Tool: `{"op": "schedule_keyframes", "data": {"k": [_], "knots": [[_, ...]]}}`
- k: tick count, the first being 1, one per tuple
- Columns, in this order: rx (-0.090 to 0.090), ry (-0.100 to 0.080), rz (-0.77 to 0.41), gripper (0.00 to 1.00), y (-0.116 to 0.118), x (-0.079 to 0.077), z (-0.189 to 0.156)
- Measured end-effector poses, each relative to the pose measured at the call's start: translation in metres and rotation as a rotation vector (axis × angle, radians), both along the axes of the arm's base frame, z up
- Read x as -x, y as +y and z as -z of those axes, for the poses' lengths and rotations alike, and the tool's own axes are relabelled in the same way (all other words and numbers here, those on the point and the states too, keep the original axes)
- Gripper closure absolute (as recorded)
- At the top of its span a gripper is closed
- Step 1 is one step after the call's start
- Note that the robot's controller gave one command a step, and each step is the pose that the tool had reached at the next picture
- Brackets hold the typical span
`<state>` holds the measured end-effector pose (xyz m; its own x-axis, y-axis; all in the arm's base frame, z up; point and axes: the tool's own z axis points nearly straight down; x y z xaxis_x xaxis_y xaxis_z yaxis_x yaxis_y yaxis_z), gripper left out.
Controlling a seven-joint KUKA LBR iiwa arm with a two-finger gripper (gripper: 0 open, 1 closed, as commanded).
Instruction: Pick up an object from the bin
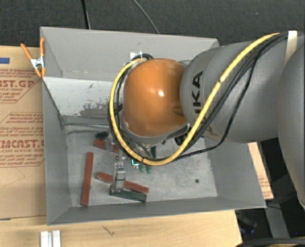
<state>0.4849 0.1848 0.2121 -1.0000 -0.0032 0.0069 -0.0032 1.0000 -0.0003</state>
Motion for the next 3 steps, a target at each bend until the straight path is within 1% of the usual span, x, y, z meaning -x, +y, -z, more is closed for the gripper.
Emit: {"op": "schedule_keyframes", "data": {"k": [1, 2, 3], "knots": [[-0.002, -0.007, 0.002, 0.0, -0.001, -0.002, -0.003], [-0.004, -0.014, 0.013, 0.0, -0.009, -0.012, 0.052], [-0.001, -0.008, -0.101, 0.0, -0.005, -0.01, 0.099]]}}
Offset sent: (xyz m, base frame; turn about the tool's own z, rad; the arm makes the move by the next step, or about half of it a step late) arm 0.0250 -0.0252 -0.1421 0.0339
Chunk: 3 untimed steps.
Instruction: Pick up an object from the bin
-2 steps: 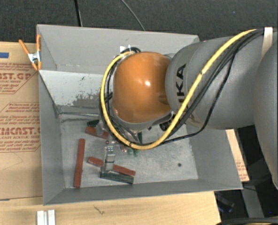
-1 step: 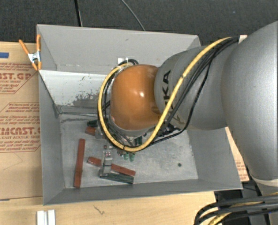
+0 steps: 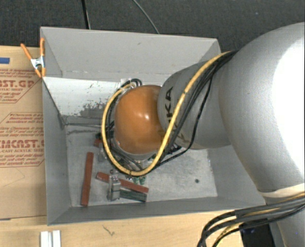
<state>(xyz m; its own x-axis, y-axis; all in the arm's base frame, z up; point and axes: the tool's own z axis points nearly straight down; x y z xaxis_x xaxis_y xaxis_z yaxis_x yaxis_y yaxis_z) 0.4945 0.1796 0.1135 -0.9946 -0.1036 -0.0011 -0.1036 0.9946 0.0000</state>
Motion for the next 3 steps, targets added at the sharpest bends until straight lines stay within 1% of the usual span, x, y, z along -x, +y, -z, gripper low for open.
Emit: {"op": "schedule_keyframes", "data": {"k": [1, 2, 3], "knots": [[-0.001, 0.003, -0.099, 1.0, -0.056, 0.011, 0.044], [-0.001, 0.003, -0.099, 1.0, -0.056, 0.011, 0.044], [-0.001, 0.001, -0.101, 1.0, -0.034, 0.015, -0.081]]}}
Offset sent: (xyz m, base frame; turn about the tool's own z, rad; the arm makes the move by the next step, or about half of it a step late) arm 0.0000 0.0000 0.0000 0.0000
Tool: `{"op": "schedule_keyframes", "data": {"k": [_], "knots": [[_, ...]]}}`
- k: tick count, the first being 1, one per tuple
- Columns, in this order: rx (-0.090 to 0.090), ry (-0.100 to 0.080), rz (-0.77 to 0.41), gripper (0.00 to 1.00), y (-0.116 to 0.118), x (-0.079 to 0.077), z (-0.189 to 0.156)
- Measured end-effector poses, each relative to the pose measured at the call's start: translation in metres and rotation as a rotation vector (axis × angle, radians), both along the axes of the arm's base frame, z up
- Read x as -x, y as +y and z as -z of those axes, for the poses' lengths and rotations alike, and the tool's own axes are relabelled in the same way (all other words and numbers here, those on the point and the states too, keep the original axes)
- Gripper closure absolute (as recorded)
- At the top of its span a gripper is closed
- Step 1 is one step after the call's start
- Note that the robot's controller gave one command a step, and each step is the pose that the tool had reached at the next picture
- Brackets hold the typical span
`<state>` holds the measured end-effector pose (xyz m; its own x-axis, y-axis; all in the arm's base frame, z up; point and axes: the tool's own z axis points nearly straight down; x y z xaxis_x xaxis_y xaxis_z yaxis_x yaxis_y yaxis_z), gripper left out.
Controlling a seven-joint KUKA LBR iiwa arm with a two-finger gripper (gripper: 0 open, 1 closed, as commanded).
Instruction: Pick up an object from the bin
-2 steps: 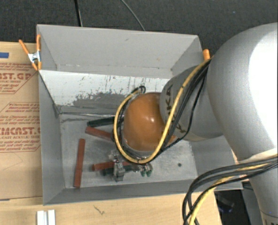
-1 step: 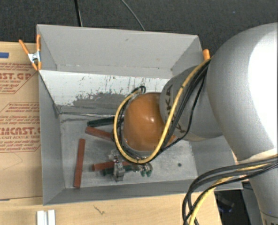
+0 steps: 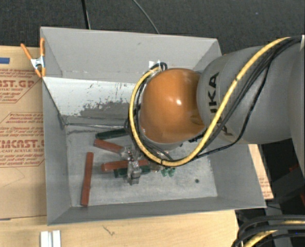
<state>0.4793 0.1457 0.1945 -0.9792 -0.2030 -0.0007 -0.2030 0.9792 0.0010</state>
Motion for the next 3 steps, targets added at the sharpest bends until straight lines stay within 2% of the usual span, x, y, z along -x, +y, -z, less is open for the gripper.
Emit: {"op": "schedule_keyframes", "data": {"k": [1, 2, 3], "knots": [[0.0, 0.0, 0.0, 1.0, 0.0, 0.0, 0.0], [0.001, -0.006, -0.339, 1.0, -0.016, -0.026, -0.13], [0.0, -0.004, -0.338, 1.0, -0.016, -0.026, -0.129]]}}
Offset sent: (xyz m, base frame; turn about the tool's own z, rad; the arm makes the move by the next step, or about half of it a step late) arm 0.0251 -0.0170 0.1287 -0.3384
